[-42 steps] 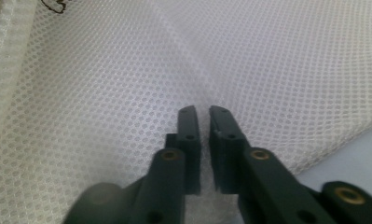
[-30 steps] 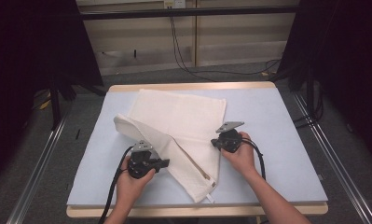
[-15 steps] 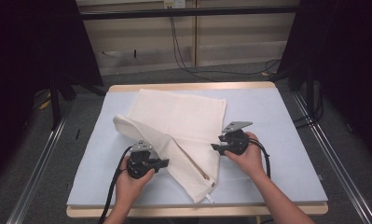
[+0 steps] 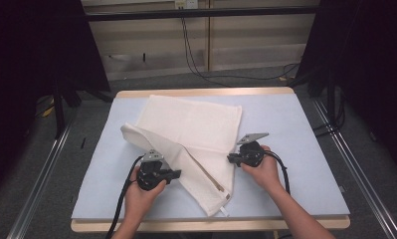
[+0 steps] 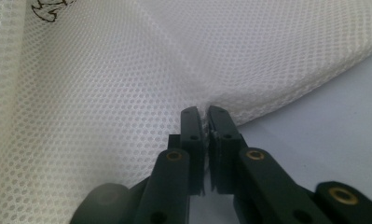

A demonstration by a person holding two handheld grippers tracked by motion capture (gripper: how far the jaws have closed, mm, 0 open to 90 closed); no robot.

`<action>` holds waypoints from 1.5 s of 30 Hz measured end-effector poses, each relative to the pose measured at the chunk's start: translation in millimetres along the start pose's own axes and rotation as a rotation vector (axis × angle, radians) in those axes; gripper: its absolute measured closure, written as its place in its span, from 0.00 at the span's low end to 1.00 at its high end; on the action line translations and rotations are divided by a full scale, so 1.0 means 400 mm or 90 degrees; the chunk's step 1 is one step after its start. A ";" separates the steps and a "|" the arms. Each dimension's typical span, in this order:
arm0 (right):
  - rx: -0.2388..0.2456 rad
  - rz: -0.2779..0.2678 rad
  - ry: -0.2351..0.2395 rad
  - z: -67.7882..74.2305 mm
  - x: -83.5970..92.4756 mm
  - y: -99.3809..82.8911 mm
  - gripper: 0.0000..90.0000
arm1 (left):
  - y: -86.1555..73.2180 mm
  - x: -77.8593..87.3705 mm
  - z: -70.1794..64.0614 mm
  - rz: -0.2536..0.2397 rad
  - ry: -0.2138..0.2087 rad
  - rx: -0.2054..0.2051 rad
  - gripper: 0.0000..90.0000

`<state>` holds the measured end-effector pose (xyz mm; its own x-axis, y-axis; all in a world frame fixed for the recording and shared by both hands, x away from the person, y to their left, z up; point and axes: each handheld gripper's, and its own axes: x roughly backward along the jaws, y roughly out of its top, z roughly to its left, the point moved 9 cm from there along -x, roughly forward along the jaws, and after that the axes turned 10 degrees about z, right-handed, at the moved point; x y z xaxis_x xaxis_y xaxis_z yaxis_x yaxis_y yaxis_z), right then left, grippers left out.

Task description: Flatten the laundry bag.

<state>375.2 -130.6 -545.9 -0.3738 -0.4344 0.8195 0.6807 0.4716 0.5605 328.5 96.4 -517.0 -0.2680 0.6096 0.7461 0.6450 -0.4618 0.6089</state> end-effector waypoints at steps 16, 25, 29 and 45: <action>-0.102 -0.092 -0.072 -0.140 0.059 0.019 0.99 | 0.020 -0.003 -0.015 -0.027 -0.020 -0.002 0.95; -0.100 -0.090 -0.075 -0.143 0.053 0.013 0.97 | 0.013 0.008 -0.026 -0.022 -0.022 -0.008 0.92; -0.087 -0.086 -0.082 -0.135 0.052 0.012 0.96 | 0.006 0.013 -0.032 -0.021 -0.022 -0.009 0.90; -0.079 -0.082 -0.077 -0.153 0.049 0.028 0.97 | -0.015 0.032 -0.029 -0.024 -0.014 -0.012 0.54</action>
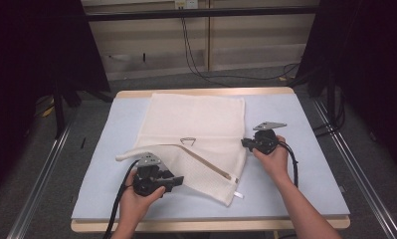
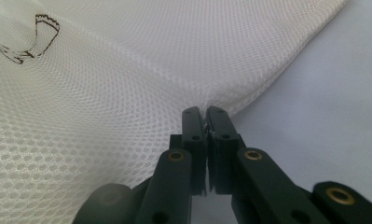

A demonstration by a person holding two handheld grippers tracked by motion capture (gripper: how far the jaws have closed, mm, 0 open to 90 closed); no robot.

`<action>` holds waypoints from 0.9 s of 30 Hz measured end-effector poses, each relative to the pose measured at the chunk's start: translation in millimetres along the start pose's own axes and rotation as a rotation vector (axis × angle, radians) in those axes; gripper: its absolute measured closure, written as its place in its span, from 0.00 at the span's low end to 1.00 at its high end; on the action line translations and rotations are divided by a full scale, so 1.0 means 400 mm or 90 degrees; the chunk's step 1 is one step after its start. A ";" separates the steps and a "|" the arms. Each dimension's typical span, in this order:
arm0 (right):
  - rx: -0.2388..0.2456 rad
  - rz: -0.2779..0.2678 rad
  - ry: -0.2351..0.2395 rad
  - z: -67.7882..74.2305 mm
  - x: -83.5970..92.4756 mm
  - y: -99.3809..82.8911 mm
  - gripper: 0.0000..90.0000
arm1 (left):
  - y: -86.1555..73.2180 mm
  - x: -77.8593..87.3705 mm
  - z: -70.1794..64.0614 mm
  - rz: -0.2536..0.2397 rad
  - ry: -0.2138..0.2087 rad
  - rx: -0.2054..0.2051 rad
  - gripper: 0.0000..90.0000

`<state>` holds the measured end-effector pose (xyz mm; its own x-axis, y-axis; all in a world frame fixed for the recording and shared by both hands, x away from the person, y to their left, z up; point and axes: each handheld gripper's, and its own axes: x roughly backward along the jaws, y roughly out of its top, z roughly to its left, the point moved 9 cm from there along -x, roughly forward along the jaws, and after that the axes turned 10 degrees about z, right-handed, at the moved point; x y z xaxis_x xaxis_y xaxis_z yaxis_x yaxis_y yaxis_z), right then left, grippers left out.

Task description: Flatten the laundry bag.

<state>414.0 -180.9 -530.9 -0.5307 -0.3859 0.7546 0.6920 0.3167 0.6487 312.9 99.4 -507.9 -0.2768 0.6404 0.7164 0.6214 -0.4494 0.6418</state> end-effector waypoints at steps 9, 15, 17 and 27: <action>0.007 0.001 -0.006 -0.001 -0.007 0.006 0.95 | 0.000 0.001 -0.002 -0.009 -0.007 -0.002 0.47; 0.012 -0.013 -0.013 0.012 0.010 0.015 0.79 | -0.003 0.005 0.004 -0.006 0.010 -0.004 0.71; 0.015 -0.023 -0.017 0.018 0.020 0.022 0.72 | -0.001 0.007 0.007 -0.005 0.021 -0.009 0.78; 0.090 -0.046 0.144 0.200 0.030 0.058 0.42 | 0.007 0.008 0.008 -0.006 0.040 -0.030 0.92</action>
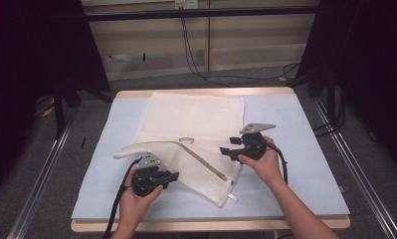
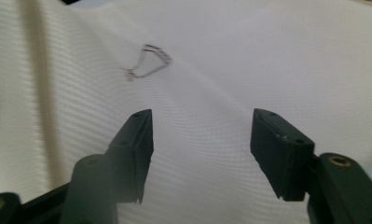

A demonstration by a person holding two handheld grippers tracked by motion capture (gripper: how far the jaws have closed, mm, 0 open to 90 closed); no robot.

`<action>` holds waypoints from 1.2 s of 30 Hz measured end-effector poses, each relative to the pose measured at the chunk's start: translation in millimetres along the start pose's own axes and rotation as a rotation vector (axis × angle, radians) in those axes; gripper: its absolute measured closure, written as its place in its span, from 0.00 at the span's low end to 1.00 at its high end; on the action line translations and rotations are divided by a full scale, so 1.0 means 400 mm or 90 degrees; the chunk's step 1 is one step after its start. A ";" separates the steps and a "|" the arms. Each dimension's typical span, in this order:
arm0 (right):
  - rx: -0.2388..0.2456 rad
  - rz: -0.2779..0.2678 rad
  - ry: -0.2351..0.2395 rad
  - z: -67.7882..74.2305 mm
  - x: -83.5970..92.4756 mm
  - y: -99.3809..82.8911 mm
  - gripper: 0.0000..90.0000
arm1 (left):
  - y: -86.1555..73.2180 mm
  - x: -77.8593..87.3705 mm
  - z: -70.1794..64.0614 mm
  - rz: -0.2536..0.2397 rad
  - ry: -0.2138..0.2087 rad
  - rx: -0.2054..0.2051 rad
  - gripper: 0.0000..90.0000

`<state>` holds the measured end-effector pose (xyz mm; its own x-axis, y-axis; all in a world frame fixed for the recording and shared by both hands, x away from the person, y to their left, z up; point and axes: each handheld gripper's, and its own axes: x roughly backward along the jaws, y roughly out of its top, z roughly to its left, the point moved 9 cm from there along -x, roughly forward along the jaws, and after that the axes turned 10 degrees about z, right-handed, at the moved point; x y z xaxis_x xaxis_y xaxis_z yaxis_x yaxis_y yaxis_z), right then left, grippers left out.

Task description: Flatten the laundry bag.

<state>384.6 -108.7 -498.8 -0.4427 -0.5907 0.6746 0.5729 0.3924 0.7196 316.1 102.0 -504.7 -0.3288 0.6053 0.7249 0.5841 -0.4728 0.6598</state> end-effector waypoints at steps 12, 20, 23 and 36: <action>0.076 0.072 0.087 0.139 -0.108 -0.004 0.77 | 0.002 -0.022 -0.008 0.019 -0.001 -0.010 0.94; 0.005 0.042 0.100 0.115 -0.088 0.020 0.93 | -0.007 -0.025 0.005 0.030 0.002 0.009 0.70; -0.026 0.025 0.112 0.106 -0.078 0.028 0.94 | -0.013 -0.025 0.012 0.036 0.001 0.005 0.68; -0.065 0.024 0.108 0.072 -0.077 0.026 0.94 | -0.036 0.013 0.031 0.041 0.017 0.003 0.72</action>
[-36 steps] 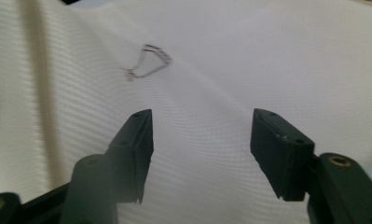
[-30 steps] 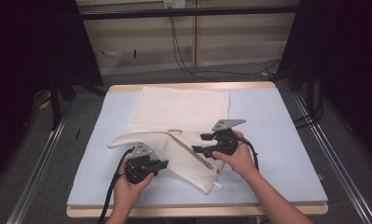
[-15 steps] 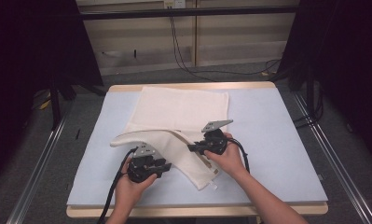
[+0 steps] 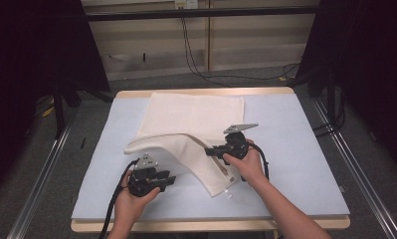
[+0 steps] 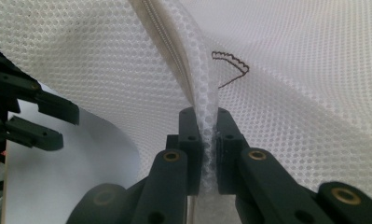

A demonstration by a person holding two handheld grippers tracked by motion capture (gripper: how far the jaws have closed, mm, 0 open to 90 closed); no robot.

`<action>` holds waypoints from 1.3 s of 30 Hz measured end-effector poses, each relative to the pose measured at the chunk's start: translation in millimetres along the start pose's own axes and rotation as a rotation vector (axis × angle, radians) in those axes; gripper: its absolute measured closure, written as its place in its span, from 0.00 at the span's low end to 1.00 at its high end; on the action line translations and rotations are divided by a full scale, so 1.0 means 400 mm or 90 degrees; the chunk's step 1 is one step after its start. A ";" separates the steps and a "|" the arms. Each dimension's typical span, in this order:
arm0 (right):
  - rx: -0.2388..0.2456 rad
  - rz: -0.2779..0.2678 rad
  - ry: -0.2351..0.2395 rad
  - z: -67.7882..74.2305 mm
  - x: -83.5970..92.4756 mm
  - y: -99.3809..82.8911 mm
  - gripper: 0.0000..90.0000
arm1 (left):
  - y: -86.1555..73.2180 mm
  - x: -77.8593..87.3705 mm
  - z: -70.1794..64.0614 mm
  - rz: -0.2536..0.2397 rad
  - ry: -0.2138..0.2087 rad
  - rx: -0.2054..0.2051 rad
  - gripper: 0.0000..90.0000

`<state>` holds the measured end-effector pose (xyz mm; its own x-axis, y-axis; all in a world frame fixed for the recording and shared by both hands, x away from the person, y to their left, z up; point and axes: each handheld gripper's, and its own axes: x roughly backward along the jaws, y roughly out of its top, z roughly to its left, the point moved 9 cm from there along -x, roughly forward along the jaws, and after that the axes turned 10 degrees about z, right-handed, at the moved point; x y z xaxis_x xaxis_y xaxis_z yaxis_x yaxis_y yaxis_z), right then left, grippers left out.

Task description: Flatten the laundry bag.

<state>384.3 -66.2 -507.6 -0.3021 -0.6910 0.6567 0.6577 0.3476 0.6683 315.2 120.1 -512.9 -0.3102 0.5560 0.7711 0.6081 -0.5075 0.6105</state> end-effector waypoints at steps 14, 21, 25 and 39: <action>0.070 0.042 0.002 0.021 -0.014 -0.027 0.80 | -0.011 0.060 0.028 -0.023 0.016 0.012 0.63; 0.103 0.065 -0.002 0.029 0.012 -0.048 0.79 | -0.040 0.080 0.065 -0.028 0.016 0.048 0.58; 0.121 0.086 -0.002 0.023 0.017 -0.068 0.91 | -0.059 0.099 0.115 -0.039 0.038 0.071 0.51; 0.181 0.136 -0.016 -0.013 0.088 -0.100 0.91 | -0.075 0.103 0.181 -0.030 0.058 0.098 0.36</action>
<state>351.1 -107.9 -512.9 -0.1979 -0.5694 0.7979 0.4906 0.6471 0.5836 337.1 205.9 -512.5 -0.4018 0.5112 0.7598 0.6938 -0.3716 0.6169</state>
